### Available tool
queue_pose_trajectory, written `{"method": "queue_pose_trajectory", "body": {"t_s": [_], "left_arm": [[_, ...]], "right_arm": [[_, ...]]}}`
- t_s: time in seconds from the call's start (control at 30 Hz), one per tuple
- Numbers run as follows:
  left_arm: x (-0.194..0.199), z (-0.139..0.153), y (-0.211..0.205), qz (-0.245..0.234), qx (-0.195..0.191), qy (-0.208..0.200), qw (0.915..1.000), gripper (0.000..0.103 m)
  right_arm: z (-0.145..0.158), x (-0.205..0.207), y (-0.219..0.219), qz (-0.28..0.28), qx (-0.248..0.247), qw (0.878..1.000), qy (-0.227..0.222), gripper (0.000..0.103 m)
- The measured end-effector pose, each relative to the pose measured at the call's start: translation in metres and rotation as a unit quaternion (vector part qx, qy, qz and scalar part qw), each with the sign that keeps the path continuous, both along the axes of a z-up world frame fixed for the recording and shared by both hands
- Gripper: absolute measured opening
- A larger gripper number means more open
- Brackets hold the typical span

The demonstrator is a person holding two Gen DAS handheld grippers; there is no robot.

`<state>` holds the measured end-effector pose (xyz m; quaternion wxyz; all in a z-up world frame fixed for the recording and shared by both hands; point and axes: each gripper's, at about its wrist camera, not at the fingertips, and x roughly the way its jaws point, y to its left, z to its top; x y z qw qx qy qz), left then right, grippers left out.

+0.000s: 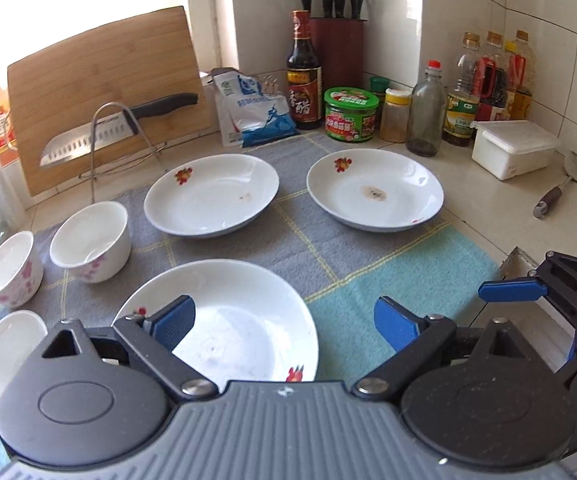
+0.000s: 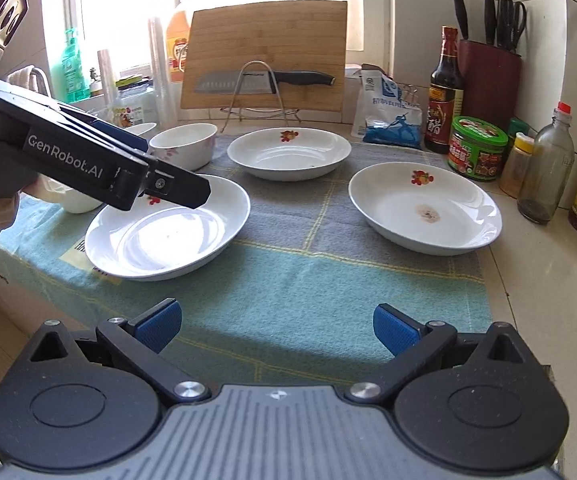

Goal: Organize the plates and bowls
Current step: 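Carry the held plate across the towel toward another white plate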

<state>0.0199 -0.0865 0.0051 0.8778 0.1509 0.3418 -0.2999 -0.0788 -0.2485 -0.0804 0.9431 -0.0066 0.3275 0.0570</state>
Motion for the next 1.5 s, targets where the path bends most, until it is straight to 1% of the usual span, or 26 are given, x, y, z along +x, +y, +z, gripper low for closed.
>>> {"method": "queue_pose_trajectory", "body": {"t_s": [0.2, 0.43, 0.5, 0.6, 0.8, 0.87, 1.03, 1.17, 1.27, 1.5], "left_arm": [[-0.007, -0.004, 0.037, 0.045, 0.009, 0.010, 0.9989, 0.096], [0.013, -0.008, 0.064, 0.070, 0.009, 0.023, 0.9973, 0.096], [0.019, -0.009, 0.068, 0.066, 0.010, 0.024, 0.9975, 0.096], [0.025, -0.015, 0.076, 0.052, 0.020, 0.028, 0.9981, 0.096], [0.040, -0.023, 0.089, 0.042, 0.031, 0.044, 0.9977, 0.096], [0.045, -0.024, 0.090, 0.040, 0.028, 0.047, 0.9977, 0.096], [0.057, -0.024, 0.093, 0.027, 0.026, 0.048, 0.9981, 0.096], [0.068, -0.025, 0.096, 0.014, 0.028, 0.046, 0.9984, 0.096], [0.078, -0.026, 0.097, -0.003, 0.030, 0.045, 0.9985, 0.096], [0.100, -0.031, 0.090, -0.060, 0.031, 0.053, 0.9963, 0.096]], "right_arm": [[-0.003, 0.010, 0.017, 0.036, 0.002, 0.999, 0.005, 0.103], [-0.013, 0.039, 0.037, 0.051, -0.011, 0.999, 0.017, 0.103], [-0.016, 0.047, 0.040, 0.054, -0.011, 0.998, 0.025, 0.103], [-0.020, 0.054, 0.044, 0.049, -0.025, 0.998, 0.031, 0.103], [-0.032, 0.067, 0.054, 0.068, -0.045, 0.996, 0.047, 0.103], [-0.036, 0.072, 0.061, 0.081, -0.055, 0.994, 0.048, 0.103], [-0.043, 0.084, 0.073, 0.124, -0.038, 0.990, 0.059, 0.103], [-0.047, 0.091, 0.083, 0.149, -0.059, 0.985, 0.065, 0.103], [-0.046, 0.094, 0.082, 0.163, -0.058, 0.983, 0.067, 0.103], [-0.047, 0.094, 0.082, 0.163, -0.056, 0.983, 0.063, 0.103]]}}
